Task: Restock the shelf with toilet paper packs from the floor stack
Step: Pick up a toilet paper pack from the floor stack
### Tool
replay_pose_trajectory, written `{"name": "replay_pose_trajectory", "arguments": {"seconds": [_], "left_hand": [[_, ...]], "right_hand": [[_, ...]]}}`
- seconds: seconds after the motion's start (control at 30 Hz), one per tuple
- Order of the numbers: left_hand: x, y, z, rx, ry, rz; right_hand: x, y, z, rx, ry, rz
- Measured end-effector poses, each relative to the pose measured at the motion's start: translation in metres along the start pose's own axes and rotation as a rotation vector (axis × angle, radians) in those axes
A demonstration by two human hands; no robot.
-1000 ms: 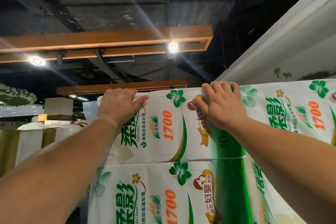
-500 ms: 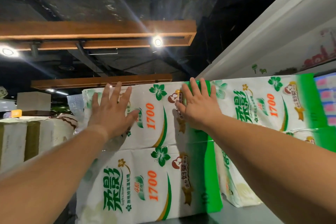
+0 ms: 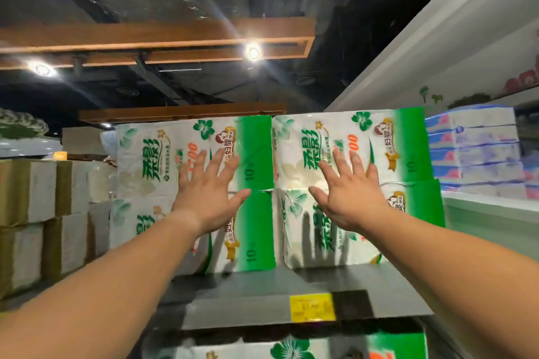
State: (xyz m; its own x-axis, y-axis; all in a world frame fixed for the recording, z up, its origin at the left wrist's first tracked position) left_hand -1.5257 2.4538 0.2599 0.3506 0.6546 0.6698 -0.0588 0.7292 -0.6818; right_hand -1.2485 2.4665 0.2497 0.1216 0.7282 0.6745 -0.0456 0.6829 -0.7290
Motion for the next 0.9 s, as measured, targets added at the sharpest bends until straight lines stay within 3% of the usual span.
{"name": "replay_pose_trajectory", "arguments": {"seconds": [0.27,0.53,0.67,0.9], "left_hand": [[-0.062,0.002,-0.117,-0.046,-0.063,0.110],[-0.208,0.058,-0.196,-0.162,-0.108,0.291],[-0.279,0.092,-0.224,-0.187,-0.113,0.431],[-0.416,0.148,-0.287,-0.281,-0.060,0.810]], "right_hand": [[-0.084,0.014,-0.068,0.053,-0.111,0.178],[-0.237,0.072,-0.083,0.200,-0.079,0.307],[-0.325,0.111,-0.098,0.189,-0.039,0.436],[-0.479,0.178,-0.138,0.058,0.069,0.814]]}}
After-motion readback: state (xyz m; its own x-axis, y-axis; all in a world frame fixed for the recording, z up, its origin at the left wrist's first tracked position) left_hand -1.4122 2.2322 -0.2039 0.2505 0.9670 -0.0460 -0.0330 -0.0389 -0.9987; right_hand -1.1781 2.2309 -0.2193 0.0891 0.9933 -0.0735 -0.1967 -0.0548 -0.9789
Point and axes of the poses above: each hand's wrist, its own x-axis towards the middle knuckle, its own y-axis out of the palm, z = x × y, the point moved 3 cm from there along x, towards the middle knuckle, and after that the axes turned 15 degrees about y, right-handed, at the moved point
